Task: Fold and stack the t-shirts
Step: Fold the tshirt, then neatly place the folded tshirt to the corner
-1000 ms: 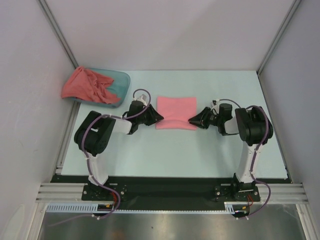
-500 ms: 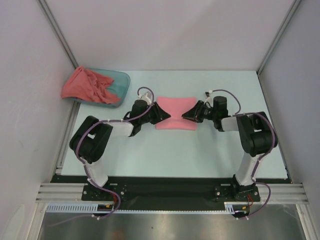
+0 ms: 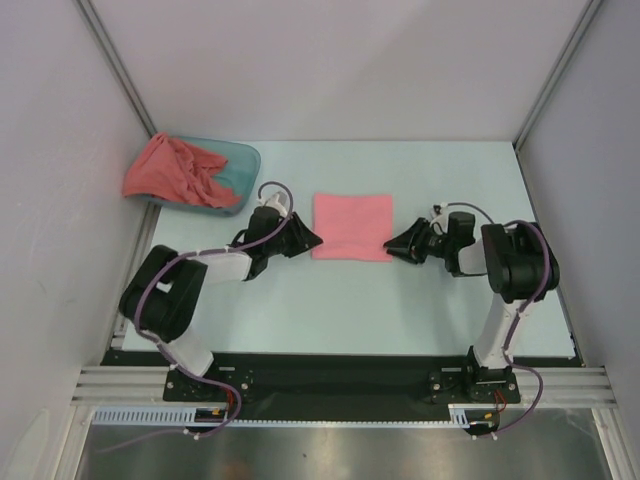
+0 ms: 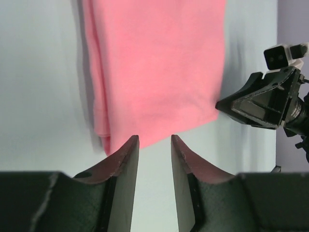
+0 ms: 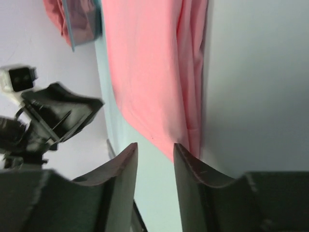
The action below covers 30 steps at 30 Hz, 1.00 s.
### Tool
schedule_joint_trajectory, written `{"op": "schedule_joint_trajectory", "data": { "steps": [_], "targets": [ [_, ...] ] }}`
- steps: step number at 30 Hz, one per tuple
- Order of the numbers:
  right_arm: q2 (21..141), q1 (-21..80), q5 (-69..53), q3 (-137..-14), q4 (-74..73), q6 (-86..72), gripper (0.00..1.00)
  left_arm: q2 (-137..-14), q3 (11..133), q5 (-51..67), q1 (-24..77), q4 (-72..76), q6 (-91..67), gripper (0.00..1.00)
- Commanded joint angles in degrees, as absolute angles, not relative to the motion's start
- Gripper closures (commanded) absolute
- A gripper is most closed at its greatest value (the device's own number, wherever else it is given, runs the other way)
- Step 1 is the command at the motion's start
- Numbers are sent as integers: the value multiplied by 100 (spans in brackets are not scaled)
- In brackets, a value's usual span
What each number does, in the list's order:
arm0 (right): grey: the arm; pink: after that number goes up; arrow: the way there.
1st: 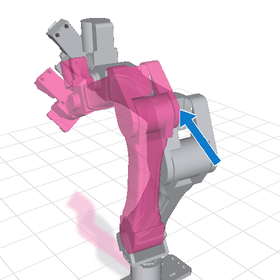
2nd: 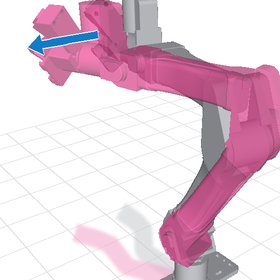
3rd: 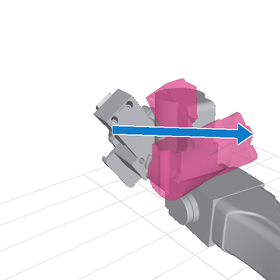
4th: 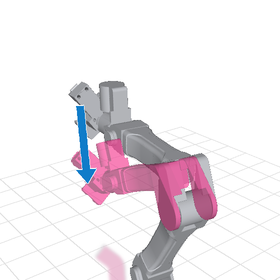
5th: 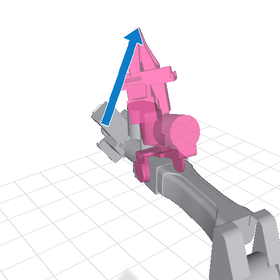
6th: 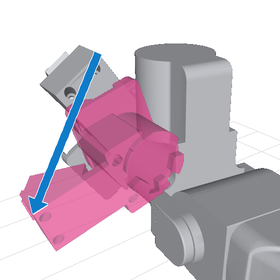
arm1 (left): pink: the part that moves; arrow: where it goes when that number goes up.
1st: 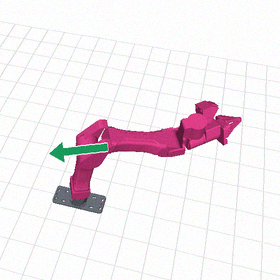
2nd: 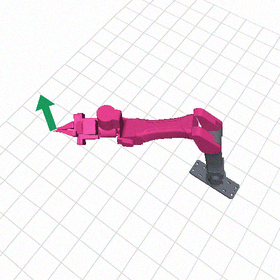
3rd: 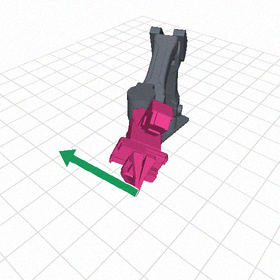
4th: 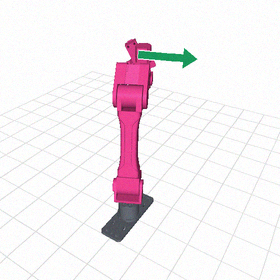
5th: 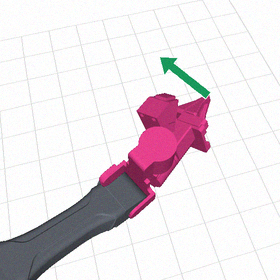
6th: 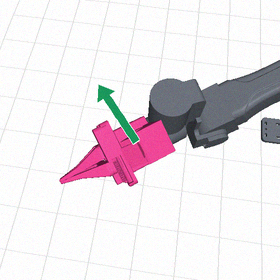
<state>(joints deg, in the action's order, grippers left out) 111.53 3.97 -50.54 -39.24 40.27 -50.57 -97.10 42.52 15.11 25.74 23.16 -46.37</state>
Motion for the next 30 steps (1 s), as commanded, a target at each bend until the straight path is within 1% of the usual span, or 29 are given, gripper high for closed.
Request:
{"op": "schedule_joint_trajectory", "data": {
  "steps": [1, 2, 3, 4, 5, 7, 8, 9, 10, 11, 13, 17, 20, 25, 30],
  "targets": [
    [10321, 97, -5142, -4183, 2643, -4185, 55, -8756, 4254, 1108, 2531, 1741, -4026, 62],
    [10214, 62, -5037, -4288, 2306, -3749, 51, -8641, 4219, 1064, 2514, 1549, -3964, 61],
    [10161, 44, -4949, -4646, 1955, -3535, 48, -8527, 4175, 1072, 2470, 1486, -3903, 61],
    [10186, 53, -4844, -4832, 1255, -3272, 46, -8386, 4114, 1107, 2444, 1459, -3911, 61],
    [10247, 53, -4651, -5095, 935, -2887, 42, -8176, 3974, 1212, 2417, 1459, -4007, 61],
    [10440, 44, -4466, -5737, 364, -2655, 36, -7929, 3833, 1370, 2399, 1476, -4113, 61],
    [10711, 44, -4317, -5965, 212, -2585, 29, -7719, 3754, 1458, 2391, 1564, -4183, 61],
    [10905, 35, -4272, -6211, 80, -2462, 28, -7630, 3562, 1624, 2399, 1634, -4297, 61],
    [11099, 44, -4237, -6762, -156, -2461, 26, -7533, 3464, 1661, 2399, 1678, -4350, 61],
    [11501, 53, -4202, -7011, -193, -2496, 25, -7341, 3263, 1661, 2399, 1696, -4394, 61],
    [11846, 53, -4184, -7739, -324, -2540, 24, -7129, 3068, 1661, 2399, 1705, -4403, 61],
    [12427, 175, -3990, -8698, -790, -2216, 23, -6593, 2568, 1687, 2391, 1459, -4394, 61],
    [12699, 255, -3911, -9104, -1036, -2004, 22, -6171, 2260, 1731, 2399, 1371, -4447, 61],
    [12937, 378, -4122, -9141, -1019, -1995, 24, -5705, 2022, 1767, 2399, 1248, -4553, 60],
    [13174, 422, -4210, -9158, -958, -2030, 27, -5634, 2179, 2047, 2391, 1169, -4693, 60]
  ]
}}
